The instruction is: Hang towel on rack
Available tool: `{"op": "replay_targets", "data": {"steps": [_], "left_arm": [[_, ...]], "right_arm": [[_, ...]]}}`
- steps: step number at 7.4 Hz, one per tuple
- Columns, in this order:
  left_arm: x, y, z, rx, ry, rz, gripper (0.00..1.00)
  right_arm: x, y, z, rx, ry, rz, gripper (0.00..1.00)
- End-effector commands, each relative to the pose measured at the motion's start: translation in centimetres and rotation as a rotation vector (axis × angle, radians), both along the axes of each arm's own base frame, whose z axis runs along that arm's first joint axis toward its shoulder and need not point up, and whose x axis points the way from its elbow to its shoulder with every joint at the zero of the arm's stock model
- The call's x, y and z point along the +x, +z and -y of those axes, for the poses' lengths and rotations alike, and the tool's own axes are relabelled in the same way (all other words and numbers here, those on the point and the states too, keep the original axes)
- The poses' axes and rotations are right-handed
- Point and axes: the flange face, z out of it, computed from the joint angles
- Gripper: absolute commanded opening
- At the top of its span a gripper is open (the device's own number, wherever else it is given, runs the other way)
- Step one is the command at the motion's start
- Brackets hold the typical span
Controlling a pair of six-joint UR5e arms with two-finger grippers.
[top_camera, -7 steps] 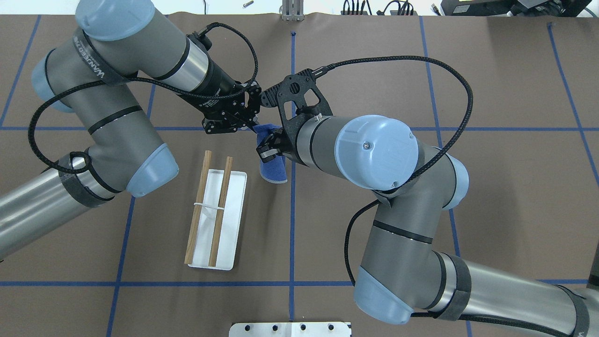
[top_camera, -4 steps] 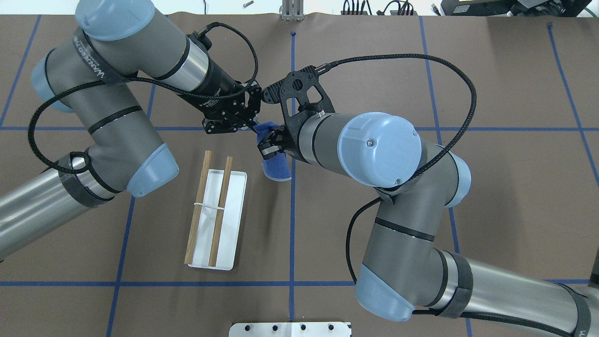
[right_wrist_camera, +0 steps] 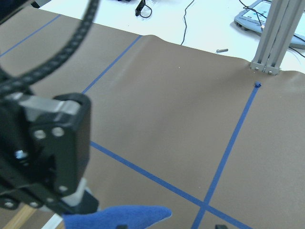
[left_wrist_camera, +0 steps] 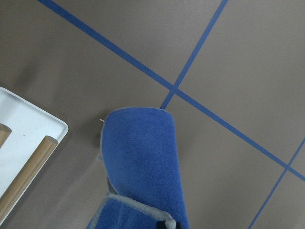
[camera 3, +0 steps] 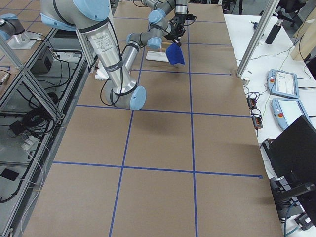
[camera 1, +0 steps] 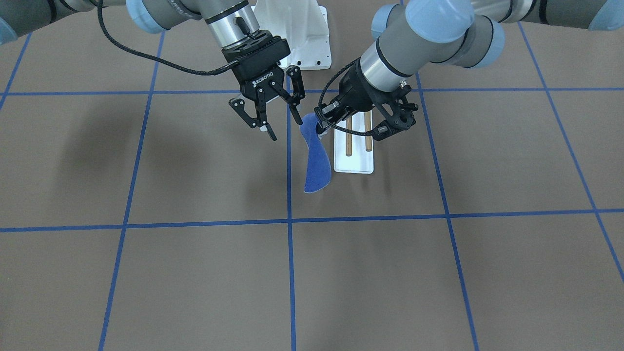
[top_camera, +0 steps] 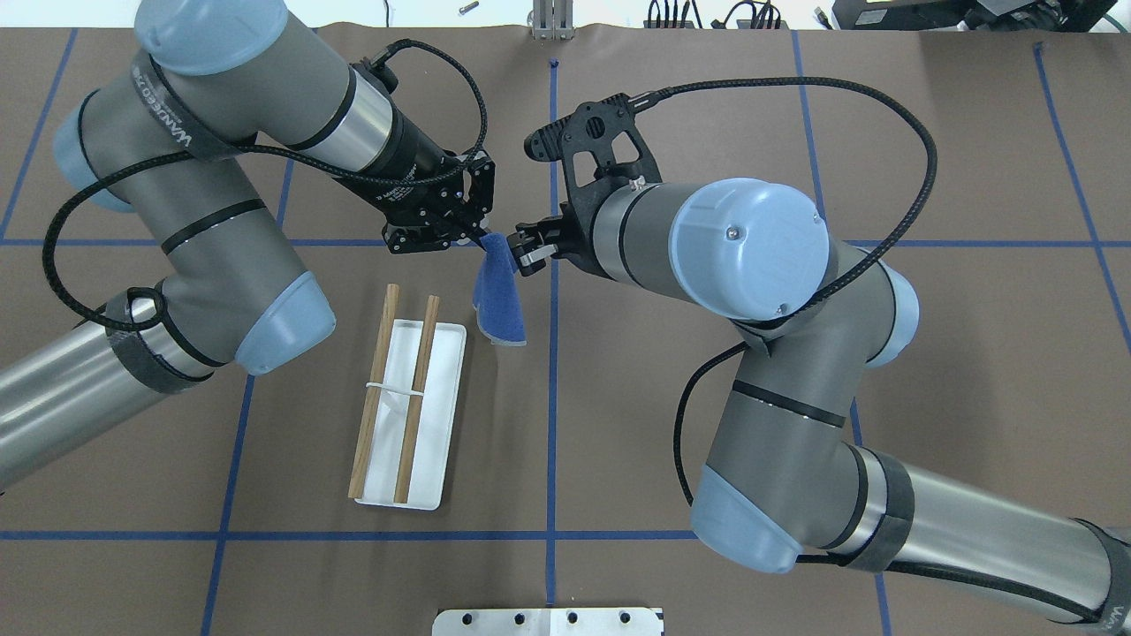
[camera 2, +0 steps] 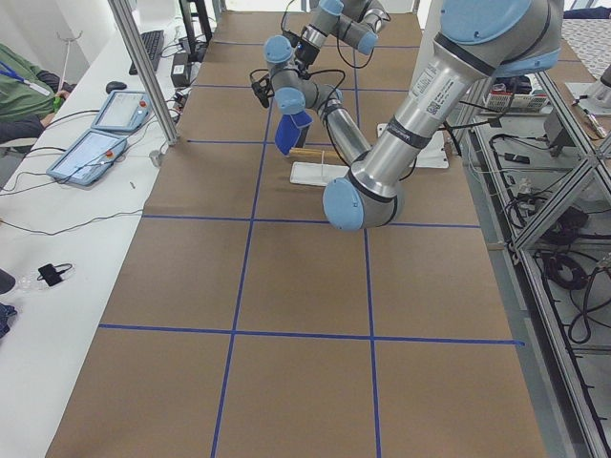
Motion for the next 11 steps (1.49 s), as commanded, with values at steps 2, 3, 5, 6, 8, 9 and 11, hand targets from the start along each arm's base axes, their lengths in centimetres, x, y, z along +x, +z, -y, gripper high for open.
{"op": "replay_targets", "data": {"steps": [2,3,5,6,8,9,11], "left_arm": [[-0.3,0.8,-3.5,-0.015,0.027,-0.011,0.0],[-0.7,2.0,-5.3,-0.019,0.043,-0.009,0.0],[-0.3,1.9,-7.5,-0.048,0.074,0.014,0.0],[-0.5,1.6,-8.4,-0.076,0.081,0.047,0.0],[-1.2,3.6,-7.7,-0.134,0.068,0.131,0.0],[-2.4,5.0,-6.5,-0.088,0.064,0.146,0.0],[-4.7,9.1,-5.1,-0.033,0.064,0.191,0.0]], "right_arm": [[5.2,4.1,5.0,-0.114,-0.024,-0.02,0.99],[5.9,6.2,6.9,-0.208,-0.038,-0.095,0.99],[7.7,10.9,10.6,-0.352,-0.096,-0.247,0.99],[8.1,12.8,12.3,-0.357,-0.096,-0.286,0.99],[8.2,14.2,13.5,-0.374,-0.09,-0.311,0.99],[8.7,15.2,14.0,-0.386,-0.081,-0.321,0.99],[8.8,16.8,14.5,-0.378,-0.094,-0.351,0.99]]}}
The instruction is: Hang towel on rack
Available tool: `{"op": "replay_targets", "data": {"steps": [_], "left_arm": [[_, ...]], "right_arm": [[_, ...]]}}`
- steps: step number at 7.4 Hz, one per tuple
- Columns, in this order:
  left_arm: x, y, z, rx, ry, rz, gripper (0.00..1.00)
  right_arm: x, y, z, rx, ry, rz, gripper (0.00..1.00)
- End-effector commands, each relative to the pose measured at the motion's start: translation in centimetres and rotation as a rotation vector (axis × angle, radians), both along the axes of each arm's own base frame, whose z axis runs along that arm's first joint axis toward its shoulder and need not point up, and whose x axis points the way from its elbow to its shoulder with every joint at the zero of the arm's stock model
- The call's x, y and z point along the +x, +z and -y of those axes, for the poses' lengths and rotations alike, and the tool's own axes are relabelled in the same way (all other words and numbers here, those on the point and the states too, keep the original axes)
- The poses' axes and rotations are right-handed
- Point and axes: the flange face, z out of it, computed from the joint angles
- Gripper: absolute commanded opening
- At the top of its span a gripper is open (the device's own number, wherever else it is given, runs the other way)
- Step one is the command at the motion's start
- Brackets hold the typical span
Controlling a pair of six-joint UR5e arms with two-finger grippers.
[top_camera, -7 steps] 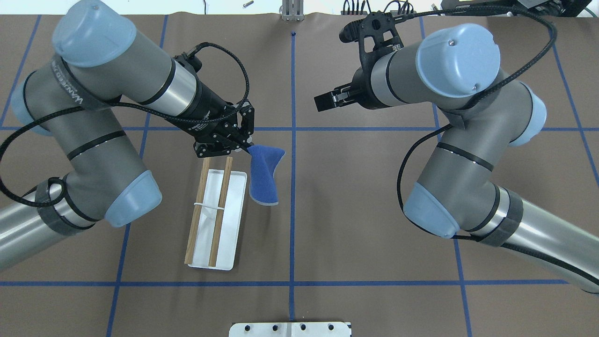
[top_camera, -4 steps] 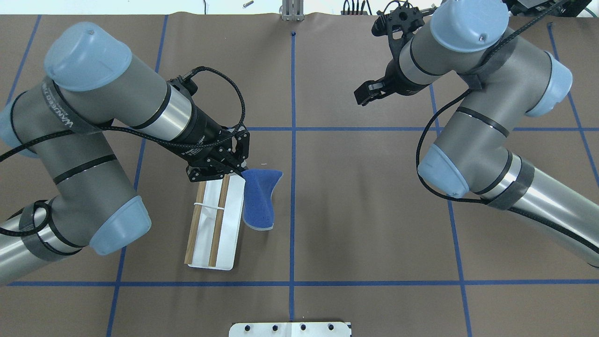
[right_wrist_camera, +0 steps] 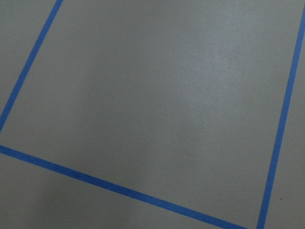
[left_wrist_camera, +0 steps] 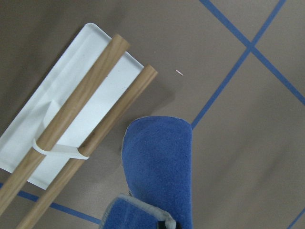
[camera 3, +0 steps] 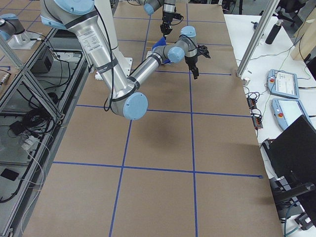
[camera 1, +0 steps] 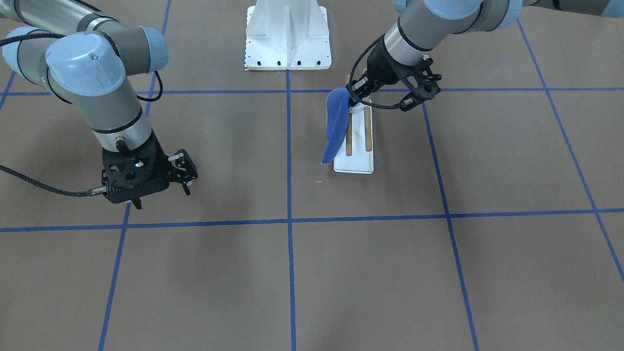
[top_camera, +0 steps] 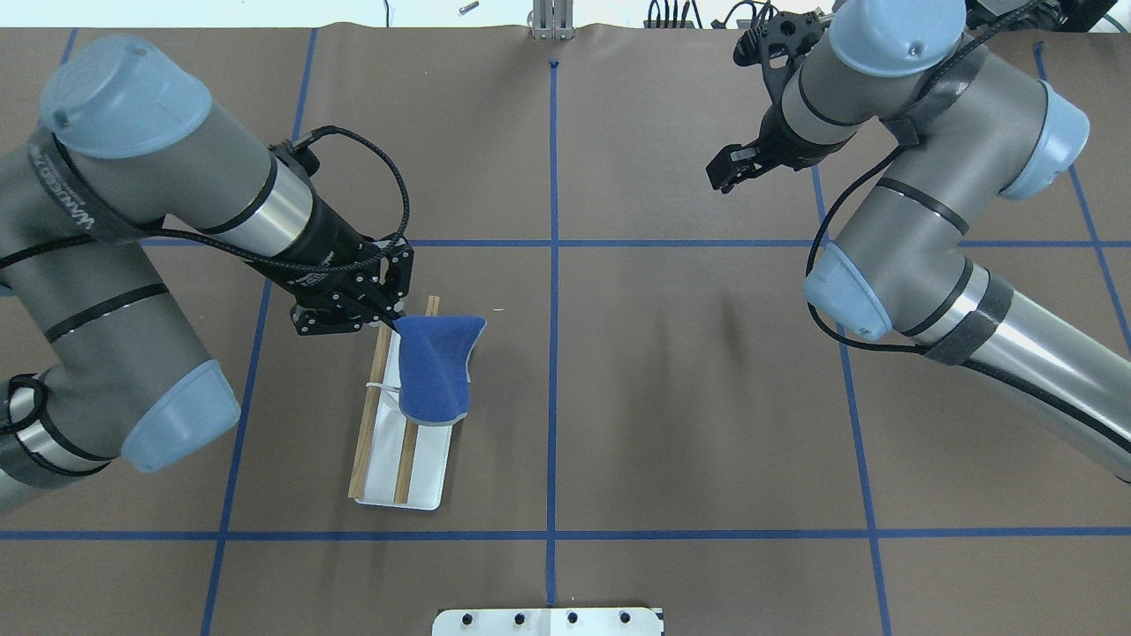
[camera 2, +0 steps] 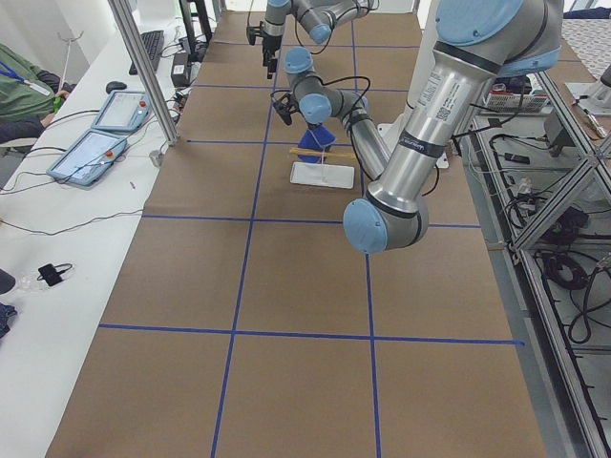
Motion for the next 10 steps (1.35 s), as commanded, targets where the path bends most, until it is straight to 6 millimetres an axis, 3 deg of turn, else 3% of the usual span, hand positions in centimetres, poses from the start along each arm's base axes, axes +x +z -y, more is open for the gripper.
{"op": "replay_targets", "data": {"steps": [1,4,5,6,8,9,10], "left_arm": [[-1.9,3.1,1.1,0.04,0.005,0.035,0.0],[-4.4,7.2,2.3,0.08,0.009,0.082,0.0],[-5.6,8.4,2.8,0.109,0.015,0.094,0.0],[-5.7,9.4,3.1,0.132,0.015,0.116,0.0],[-3.7,11.1,3.1,0.142,0.006,0.176,0.02],[-3.5,11.3,3.3,0.168,0.001,0.193,0.97],[-3.4,11.5,3.6,0.18,-0.012,0.208,0.98]], "right_arm": [[0.2,1.2,0.5,-0.003,-0.003,-0.019,0.99],[0.4,1.7,0.8,-0.013,0.002,-0.028,0.99],[1.3,2.9,1.7,-0.04,0.013,-0.037,0.99],[2.1,4.0,2.7,-0.039,-0.004,-0.052,0.99],[3.9,5.7,3.3,-0.034,-0.018,-0.068,1.0],[4.3,6.0,3.4,-0.041,-0.02,-0.066,1.0],[4.9,6.5,3.8,-0.048,-0.027,-0.064,1.0]]}}
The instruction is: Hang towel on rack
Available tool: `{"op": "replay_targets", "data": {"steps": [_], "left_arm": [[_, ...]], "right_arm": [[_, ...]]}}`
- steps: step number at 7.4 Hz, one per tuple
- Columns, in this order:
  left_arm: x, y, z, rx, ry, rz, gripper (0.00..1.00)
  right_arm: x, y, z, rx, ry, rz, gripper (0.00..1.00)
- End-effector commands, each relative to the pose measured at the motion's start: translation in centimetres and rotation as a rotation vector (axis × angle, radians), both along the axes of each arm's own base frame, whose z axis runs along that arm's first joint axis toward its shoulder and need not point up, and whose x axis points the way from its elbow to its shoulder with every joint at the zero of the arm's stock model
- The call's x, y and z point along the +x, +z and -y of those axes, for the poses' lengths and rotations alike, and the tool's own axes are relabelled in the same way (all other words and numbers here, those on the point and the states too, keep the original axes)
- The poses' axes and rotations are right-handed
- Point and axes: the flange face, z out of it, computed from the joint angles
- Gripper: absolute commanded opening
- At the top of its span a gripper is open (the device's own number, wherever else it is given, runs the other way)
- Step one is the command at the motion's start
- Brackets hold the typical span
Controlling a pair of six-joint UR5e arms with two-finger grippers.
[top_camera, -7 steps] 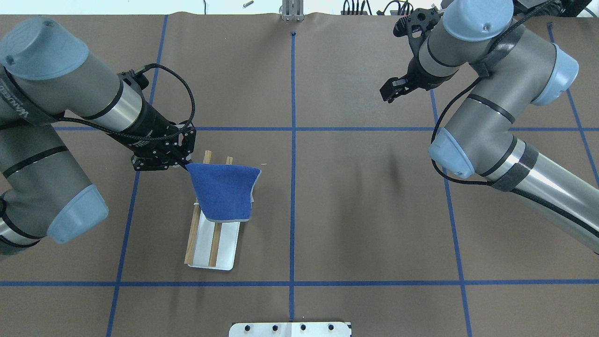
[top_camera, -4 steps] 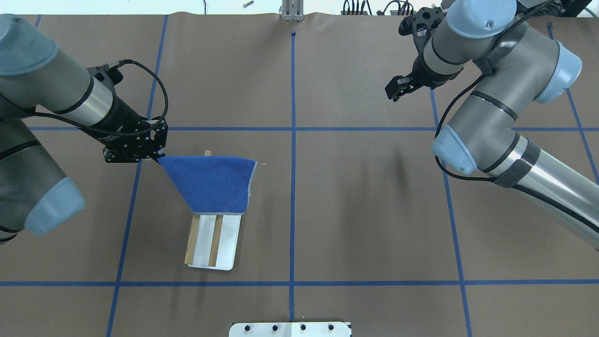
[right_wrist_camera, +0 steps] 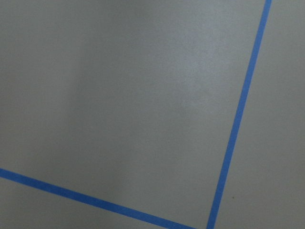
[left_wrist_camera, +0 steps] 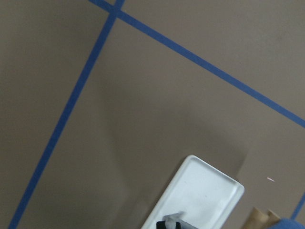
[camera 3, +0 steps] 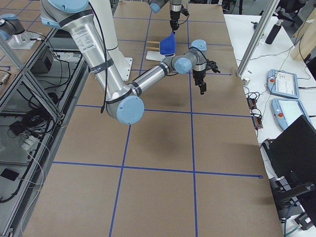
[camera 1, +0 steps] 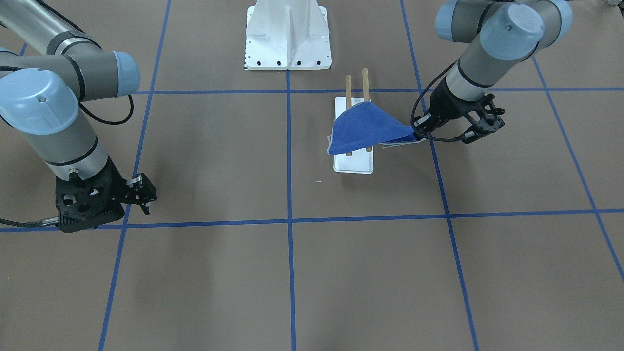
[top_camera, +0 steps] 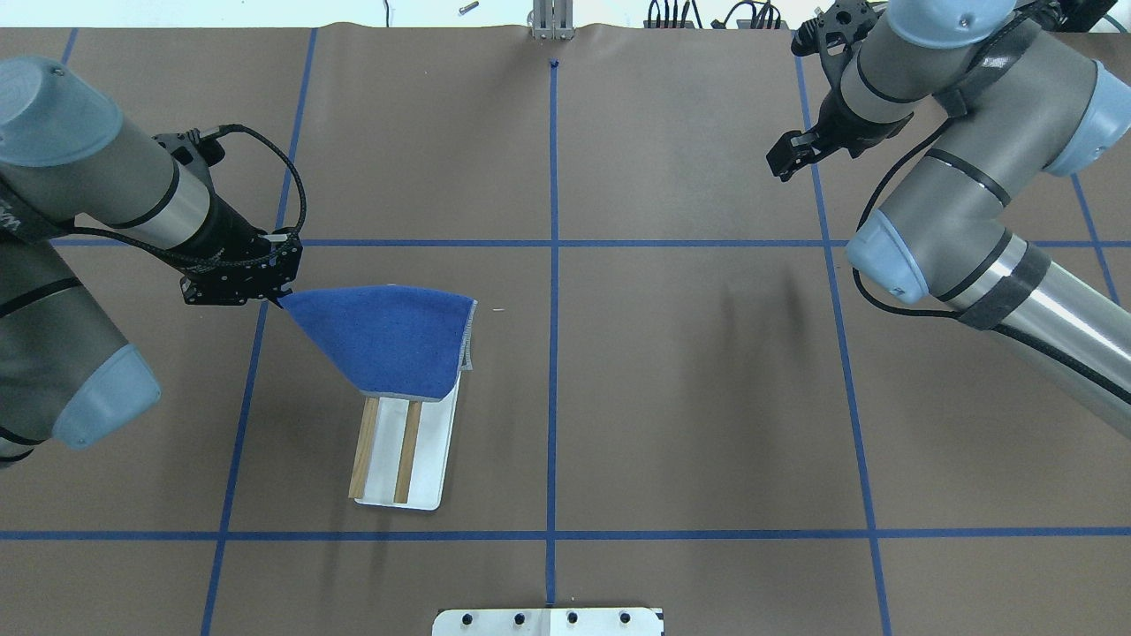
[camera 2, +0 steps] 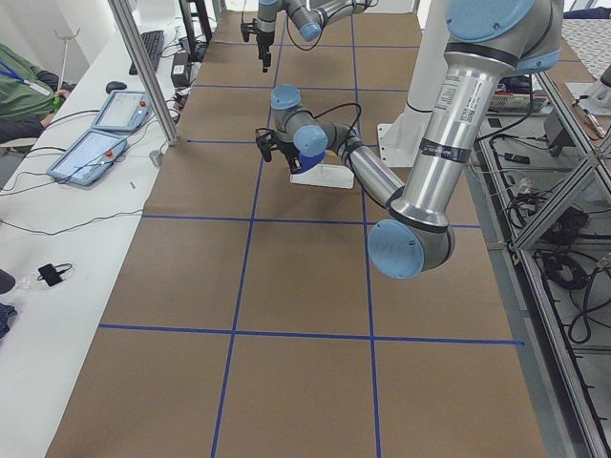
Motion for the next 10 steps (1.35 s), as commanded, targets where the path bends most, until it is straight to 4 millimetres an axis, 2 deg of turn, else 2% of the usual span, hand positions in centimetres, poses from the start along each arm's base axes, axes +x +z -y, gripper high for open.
{"op": "replay_targets", "data": {"steps": [1,3,5,6,8,9,10], "left_arm": [[0.4,0.2,0.5,0.022,-0.01,0.02,0.98],[-0.2,0.3,1.0,0.077,0.019,0.025,0.98],[-3.1,1.2,2.7,0.21,0.091,0.059,0.98],[-6.2,2.7,4.2,0.286,0.176,0.131,0.98],[-12.0,5.6,6.8,0.418,0.379,0.294,0.98],[-16.4,7.0,8.7,0.452,0.405,0.325,0.98],[-20.5,8.9,10.3,0.476,0.426,0.342,0.98]], "right_arm": [[1.7,1.4,1.0,-0.01,-0.012,-0.006,1.0],[5.8,4.5,3.9,-0.039,-0.039,-0.012,1.0],[11.1,9.1,6.1,-0.103,-0.043,-0.004,1.0],[14.5,11.9,6.6,-0.129,-0.035,-0.008,1.0],[20.6,18.8,5.6,-0.148,-0.063,-0.054,1.0],[23.9,22.1,4.3,-0.139,-0.093,-0.072,1.0],[27.3,24.0,3.4,-0.15,-0.095,-0.081,1.0]]}}
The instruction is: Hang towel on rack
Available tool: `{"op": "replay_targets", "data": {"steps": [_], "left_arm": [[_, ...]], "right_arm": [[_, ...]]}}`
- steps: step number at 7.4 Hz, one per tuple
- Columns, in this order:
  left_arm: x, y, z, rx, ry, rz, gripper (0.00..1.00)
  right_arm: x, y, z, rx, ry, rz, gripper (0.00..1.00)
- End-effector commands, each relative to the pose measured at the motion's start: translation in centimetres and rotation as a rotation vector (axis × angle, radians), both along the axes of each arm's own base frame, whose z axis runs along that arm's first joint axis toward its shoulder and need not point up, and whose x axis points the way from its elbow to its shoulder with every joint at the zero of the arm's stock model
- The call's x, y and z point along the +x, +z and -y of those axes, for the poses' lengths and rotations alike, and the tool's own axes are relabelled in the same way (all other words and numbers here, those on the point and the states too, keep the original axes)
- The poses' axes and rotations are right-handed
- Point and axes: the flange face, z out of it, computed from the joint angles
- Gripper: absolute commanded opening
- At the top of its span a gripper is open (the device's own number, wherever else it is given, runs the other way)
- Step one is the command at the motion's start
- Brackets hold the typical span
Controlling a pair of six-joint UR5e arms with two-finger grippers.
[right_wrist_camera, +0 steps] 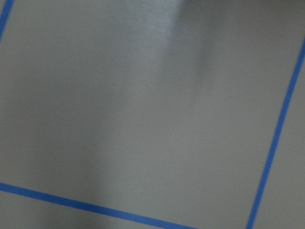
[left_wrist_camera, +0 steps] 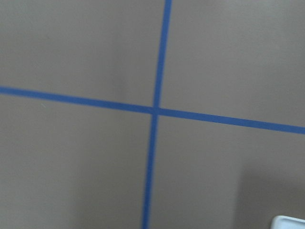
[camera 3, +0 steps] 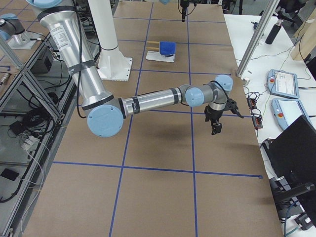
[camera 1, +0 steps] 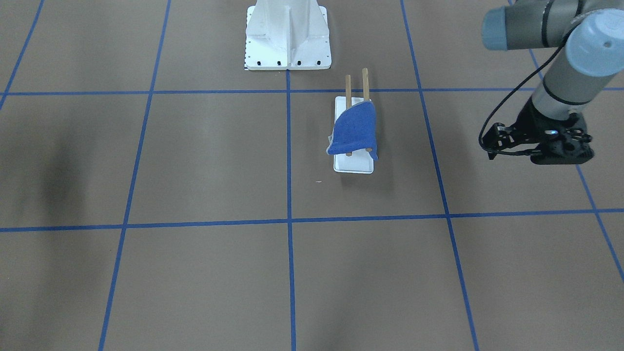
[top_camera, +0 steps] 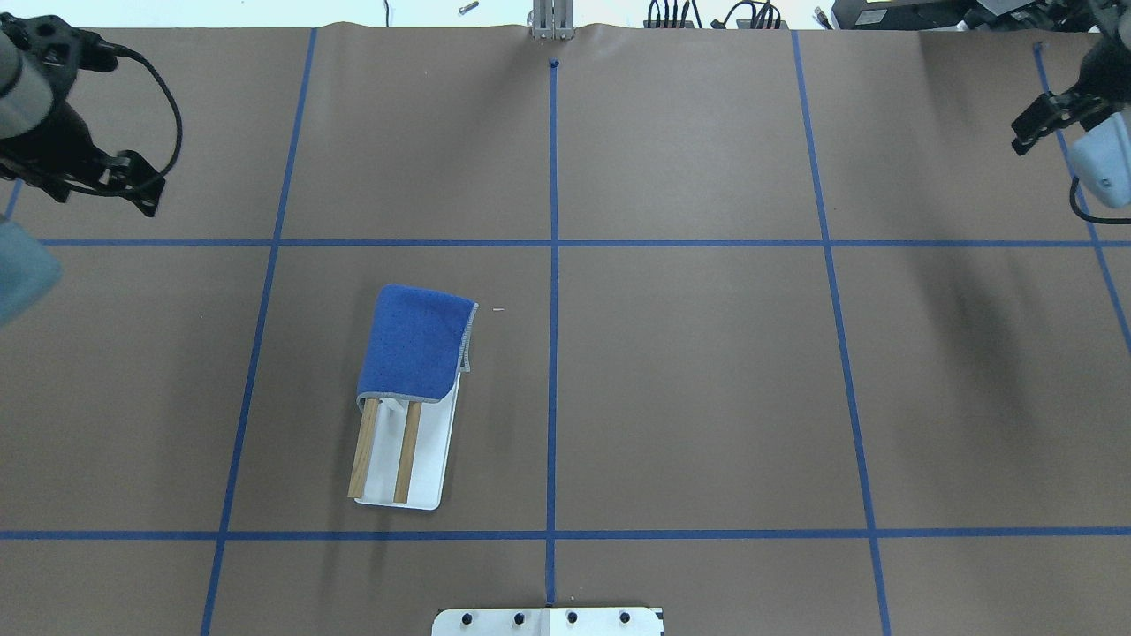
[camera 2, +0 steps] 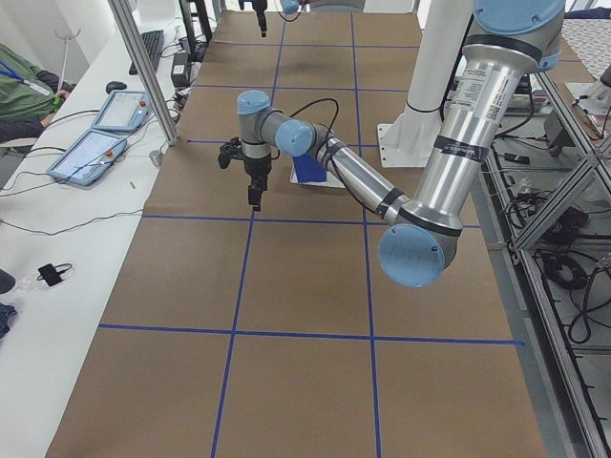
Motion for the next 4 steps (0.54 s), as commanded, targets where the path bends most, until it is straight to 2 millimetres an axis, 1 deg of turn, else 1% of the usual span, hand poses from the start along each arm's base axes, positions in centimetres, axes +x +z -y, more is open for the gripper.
{"op": "replay_targets", "data": {"steps": [1,2,3,4], "left_arm": [[-9.0,5.3,2.6,0.044,0.086,0.061,0.98],[-13.2,9.1,2.1,0.0,0.068,0.045,0.98],[-16.2,12.5,1.5,-0.079,0.021,-0.002,0.98],[-19.9,17.6,1.1,-0.158,-0.039,-0.005,0.98]], "right_arm": [[7.7,4.2,-2.0,-0.056,-0.006,-0.01,1.0],[11.0,5.2,-2.8,-0.068,-0.027,-0.007,1.0],[13.4,6.0,-3.6,-0.121,-0.002,0.01,1.0],[14.3,7.5,-4.9,-0.141,0.01,0.01,1.0]]}}
